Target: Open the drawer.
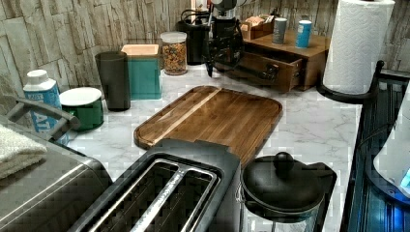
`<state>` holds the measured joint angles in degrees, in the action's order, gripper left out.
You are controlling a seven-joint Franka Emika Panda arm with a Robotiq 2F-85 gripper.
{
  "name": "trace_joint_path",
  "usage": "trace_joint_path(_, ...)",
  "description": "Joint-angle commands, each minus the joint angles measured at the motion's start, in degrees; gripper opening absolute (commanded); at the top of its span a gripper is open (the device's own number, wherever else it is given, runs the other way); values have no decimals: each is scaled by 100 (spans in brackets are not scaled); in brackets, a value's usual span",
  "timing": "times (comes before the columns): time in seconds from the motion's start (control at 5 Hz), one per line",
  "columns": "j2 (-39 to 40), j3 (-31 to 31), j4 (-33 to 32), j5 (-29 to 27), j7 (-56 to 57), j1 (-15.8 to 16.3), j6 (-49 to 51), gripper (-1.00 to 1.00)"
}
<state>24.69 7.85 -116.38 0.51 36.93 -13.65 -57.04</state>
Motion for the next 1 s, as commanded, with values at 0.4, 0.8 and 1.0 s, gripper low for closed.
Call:
trace_joint_path(0.4,-533,-1003,-479,439,-1294,1473,-556,100)
trace_joint_path(0.8,-533,-905,-480,373,-1250,1571,-557,100)
trace_joint_path(1.0,-533,-902,-482,371,-1248,1574,-557,100)
